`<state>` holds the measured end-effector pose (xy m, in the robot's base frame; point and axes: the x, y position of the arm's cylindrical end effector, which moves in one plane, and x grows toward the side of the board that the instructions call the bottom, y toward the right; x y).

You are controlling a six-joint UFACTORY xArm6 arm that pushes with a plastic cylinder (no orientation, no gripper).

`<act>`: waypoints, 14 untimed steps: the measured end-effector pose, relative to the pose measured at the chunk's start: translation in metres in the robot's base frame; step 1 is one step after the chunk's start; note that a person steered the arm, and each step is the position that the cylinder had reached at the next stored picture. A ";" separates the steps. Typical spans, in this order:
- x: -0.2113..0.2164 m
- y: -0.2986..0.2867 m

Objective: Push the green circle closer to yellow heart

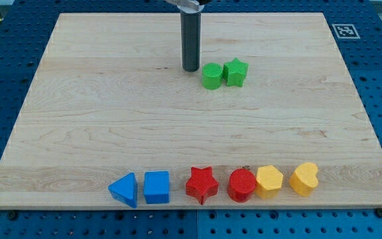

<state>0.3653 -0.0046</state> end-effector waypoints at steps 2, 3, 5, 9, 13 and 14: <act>0.006 0.011; 0.006 0.019; 0.027 0.033; 0.053 0.087; 0.109 0.084; 0.122 0.106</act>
<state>0.4868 0.1014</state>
